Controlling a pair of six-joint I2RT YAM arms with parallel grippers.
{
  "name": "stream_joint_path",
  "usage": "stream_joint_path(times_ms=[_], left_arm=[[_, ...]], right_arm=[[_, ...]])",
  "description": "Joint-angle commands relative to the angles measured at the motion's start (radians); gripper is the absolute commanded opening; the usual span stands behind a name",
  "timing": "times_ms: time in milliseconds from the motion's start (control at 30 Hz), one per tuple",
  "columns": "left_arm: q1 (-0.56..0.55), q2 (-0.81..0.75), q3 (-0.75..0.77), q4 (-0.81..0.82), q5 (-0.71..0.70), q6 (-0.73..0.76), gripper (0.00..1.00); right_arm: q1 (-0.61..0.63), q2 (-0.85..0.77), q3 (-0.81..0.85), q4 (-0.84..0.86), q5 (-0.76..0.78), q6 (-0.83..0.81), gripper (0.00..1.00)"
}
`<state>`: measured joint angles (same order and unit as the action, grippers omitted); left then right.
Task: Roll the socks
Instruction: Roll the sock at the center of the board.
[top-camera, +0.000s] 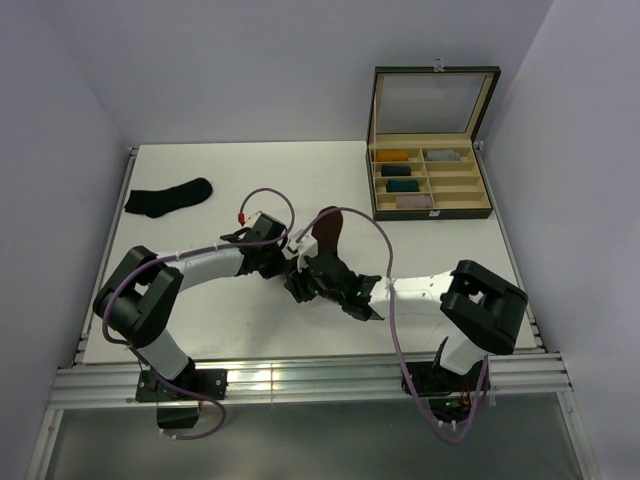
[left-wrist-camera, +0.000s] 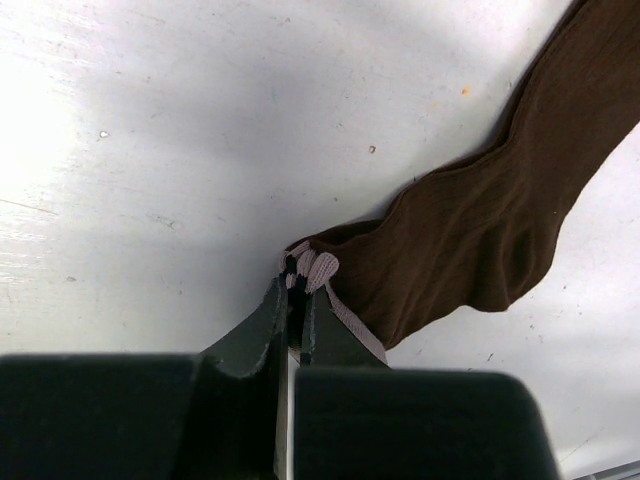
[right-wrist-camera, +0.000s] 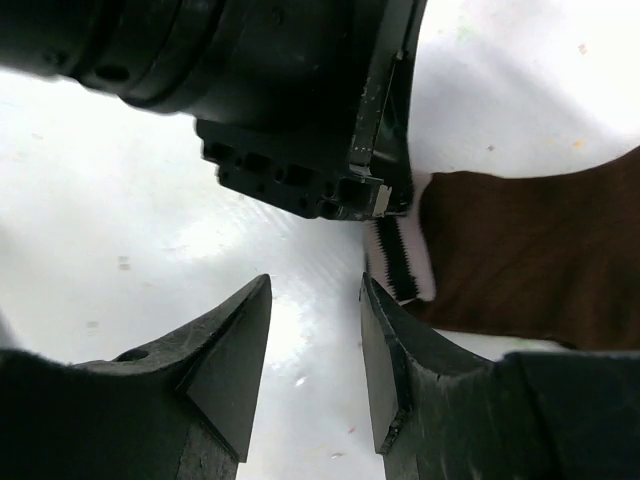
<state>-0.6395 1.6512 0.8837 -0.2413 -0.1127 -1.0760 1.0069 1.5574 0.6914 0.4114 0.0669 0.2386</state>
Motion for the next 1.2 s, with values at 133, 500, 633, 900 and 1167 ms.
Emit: stream_joint_path(times_ms=[133,500,633,900,1167], left_arm=[[-0.002,0.01,0.021,-0.082,-0.015,0.056,0.0],[-0.002,0.021,0.026,-0.085,0.001,0.059,0.0],[-0.002,0.022,0.028,-0.076,0.008,0.05,0.0],[0.011,-0.059,-0.032,-0.02,0.013,-0.019,0.18],[0.043,-0.198,-0.144,0.065,-0.016,-0.119,0.6]], right_arm=[[0.056,0.098,0.023,0.096,0.208,-0.186,0.48],[0.065,0.219,0.088,0.035,0.171,-0.205,0.47],[0.079,0.247,0.105,0.007,0.165,-0.202,0.37],[0.064,0.248,0.102,-0.046,0.137,-0.13,0.0],[-0.105,0.147,0.065,-0.085,-0.184,0.077,0.0]])
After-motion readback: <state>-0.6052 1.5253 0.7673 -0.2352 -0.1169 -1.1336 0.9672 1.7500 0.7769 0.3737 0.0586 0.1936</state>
